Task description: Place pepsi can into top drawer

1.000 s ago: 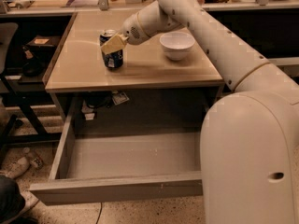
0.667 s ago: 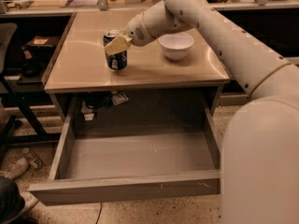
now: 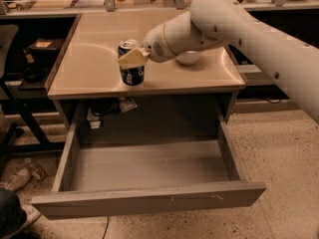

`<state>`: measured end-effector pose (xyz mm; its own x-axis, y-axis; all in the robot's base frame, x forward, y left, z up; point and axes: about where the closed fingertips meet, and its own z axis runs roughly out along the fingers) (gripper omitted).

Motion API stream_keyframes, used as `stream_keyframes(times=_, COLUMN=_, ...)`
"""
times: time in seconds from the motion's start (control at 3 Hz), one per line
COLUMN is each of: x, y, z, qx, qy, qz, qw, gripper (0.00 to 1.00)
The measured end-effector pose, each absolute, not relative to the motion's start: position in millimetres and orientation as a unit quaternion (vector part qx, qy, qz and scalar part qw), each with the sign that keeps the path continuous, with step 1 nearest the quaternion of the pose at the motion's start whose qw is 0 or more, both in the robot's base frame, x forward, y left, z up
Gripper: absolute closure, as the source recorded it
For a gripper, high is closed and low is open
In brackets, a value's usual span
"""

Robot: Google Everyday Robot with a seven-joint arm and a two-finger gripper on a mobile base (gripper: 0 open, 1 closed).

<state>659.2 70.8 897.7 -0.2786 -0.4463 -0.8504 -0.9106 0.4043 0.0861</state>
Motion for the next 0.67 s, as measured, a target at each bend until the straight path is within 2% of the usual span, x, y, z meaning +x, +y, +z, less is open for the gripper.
stream_keyframes(times=0.33, x=618.3, y=60.8, z=869.2, qx=-0.428, qy=0.763, qz=0.293, qw=0.386, gripper=1.0)
stream_keyframes(times=0.67, x=618.4, y=60.9, z=869.7, qx=-0.428, qy=0.763, qz=0.293, qw=0.386, gripper=1.0)
